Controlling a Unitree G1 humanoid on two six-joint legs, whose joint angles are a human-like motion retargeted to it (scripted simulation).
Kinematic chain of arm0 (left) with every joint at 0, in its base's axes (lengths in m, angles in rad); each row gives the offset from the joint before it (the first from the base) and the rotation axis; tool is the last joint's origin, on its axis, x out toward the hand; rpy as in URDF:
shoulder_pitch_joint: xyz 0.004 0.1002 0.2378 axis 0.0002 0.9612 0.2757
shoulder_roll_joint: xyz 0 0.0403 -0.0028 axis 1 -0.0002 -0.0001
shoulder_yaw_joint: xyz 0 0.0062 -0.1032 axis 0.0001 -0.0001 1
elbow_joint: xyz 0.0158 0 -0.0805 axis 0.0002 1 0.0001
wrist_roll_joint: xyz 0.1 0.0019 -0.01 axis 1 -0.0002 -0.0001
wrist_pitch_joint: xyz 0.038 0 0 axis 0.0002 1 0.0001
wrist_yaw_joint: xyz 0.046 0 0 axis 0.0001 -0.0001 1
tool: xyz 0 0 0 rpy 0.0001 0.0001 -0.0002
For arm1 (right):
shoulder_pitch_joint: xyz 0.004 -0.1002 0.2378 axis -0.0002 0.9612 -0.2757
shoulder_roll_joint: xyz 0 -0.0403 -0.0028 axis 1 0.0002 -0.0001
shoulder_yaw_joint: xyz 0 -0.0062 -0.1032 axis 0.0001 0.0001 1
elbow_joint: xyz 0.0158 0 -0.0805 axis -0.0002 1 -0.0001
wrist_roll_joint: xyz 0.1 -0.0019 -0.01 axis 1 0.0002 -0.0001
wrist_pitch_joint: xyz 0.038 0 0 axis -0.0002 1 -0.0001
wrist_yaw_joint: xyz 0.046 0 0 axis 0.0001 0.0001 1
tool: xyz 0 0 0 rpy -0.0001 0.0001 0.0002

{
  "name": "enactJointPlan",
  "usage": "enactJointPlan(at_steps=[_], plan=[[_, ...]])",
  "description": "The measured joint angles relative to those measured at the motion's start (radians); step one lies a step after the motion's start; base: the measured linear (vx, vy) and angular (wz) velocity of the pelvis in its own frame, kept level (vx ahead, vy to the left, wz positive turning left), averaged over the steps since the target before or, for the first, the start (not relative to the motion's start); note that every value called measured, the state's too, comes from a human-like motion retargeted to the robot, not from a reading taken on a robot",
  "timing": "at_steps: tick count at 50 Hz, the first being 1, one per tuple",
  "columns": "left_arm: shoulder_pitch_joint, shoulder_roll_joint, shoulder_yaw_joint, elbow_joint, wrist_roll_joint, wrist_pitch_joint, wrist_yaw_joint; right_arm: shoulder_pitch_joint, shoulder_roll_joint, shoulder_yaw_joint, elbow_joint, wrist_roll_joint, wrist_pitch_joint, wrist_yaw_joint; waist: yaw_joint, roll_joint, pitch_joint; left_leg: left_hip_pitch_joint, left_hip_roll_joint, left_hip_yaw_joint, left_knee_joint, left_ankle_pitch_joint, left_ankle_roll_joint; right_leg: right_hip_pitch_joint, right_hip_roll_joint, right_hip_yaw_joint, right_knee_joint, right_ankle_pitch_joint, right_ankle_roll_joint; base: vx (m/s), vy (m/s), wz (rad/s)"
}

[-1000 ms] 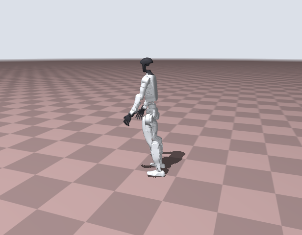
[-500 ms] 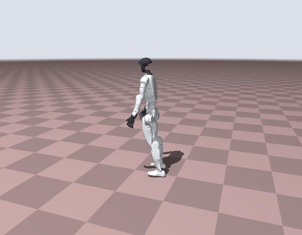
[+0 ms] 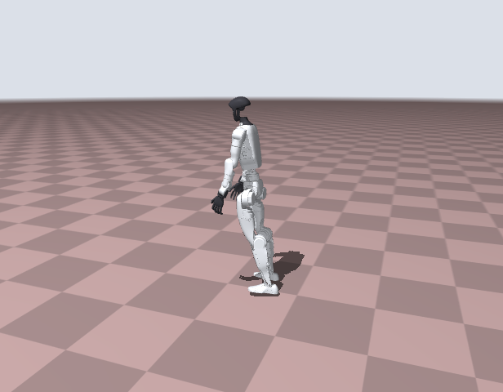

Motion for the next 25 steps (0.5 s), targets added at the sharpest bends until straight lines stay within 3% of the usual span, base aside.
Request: enactJointPlan(at_steps=[18, 25], plan=[[0.017, 0.015, 0.02, -0.057, 0.007, 0.002, 0.002, -0.009, 0.012, 0.009, -0.014, -0.003, 0.002, 0.001, -0.008, -0.017, -0.022, 0.008, 0.006, 0.037, 0.024, -0.008, 0.017, 0.001, 0.005, 0.037, 0.007, -0.037, -0.003, 0.1, -0.04, -0.09], [0.069, 0.054, 0.069, -0.096, 0.018, 0.015, 0.008, -0.014, 0.009, 0.025, -0.01, 0.037, 0.009, 0.006, 0.037, -0.051, 0.006, -0.018, -0.006, 0.034, 0.132, -0.007, 0.08, 0.009, -0.026, 0.063, 0.046, -0.057, -0.008, 0.13, -0.07, -0.13]])
